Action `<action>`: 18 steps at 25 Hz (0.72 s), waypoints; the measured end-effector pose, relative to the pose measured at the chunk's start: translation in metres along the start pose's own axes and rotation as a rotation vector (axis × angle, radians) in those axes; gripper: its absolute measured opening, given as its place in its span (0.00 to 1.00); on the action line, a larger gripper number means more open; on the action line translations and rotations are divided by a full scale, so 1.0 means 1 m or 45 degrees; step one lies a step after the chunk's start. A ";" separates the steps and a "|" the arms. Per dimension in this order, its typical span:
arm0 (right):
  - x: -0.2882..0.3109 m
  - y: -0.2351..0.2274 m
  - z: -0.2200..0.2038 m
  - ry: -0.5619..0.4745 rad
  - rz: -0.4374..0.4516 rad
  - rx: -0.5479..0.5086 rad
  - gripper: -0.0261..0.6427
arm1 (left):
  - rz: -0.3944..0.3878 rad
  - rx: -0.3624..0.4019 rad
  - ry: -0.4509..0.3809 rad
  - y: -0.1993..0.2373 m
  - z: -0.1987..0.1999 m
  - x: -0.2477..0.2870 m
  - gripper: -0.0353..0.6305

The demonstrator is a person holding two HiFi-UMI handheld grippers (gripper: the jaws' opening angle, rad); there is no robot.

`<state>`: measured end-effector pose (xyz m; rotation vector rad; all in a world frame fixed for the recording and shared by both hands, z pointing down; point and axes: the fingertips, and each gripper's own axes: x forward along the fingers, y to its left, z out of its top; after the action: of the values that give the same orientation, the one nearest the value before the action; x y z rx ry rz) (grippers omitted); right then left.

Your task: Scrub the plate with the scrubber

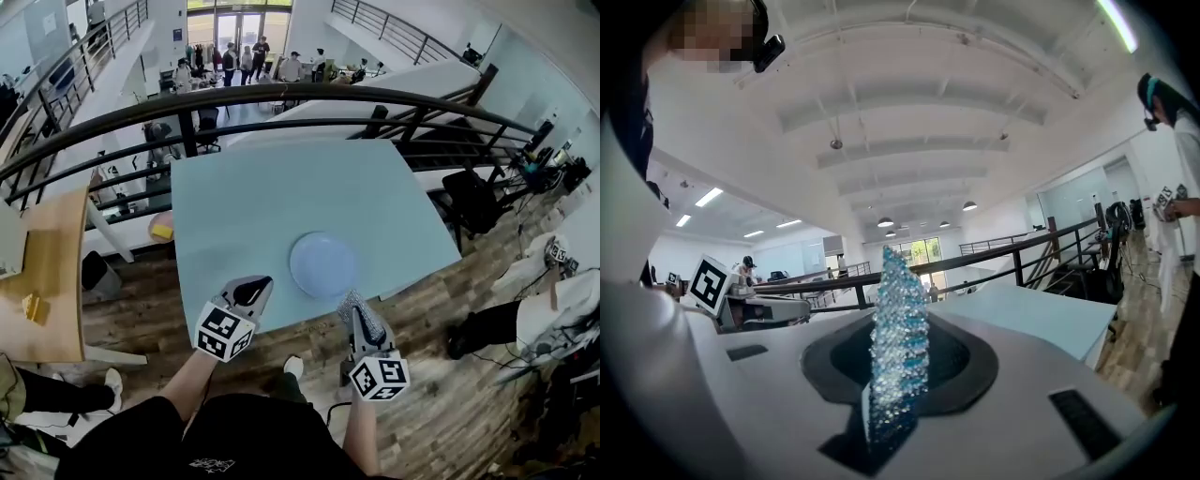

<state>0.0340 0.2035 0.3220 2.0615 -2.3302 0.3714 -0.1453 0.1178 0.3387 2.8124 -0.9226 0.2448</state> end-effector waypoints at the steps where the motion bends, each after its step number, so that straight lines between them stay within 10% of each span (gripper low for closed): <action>1: 0.008 -0.008 0.001 0.003 0.013 0.004 0.17 | 0.015 0.011 0.014 0.001 0.000 0.010 0.06; 18: 0.111 -0.129 0.015 0.107 0.161 0.011 0.17 | 0.095 -0.074 0.020 0.008 0.024 0.146 0.06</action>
<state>0.1476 0.0788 0.3471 1.8679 -2.4198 0.4617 -0.0321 0.0230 0.3462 2.7228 -1.0152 0.2458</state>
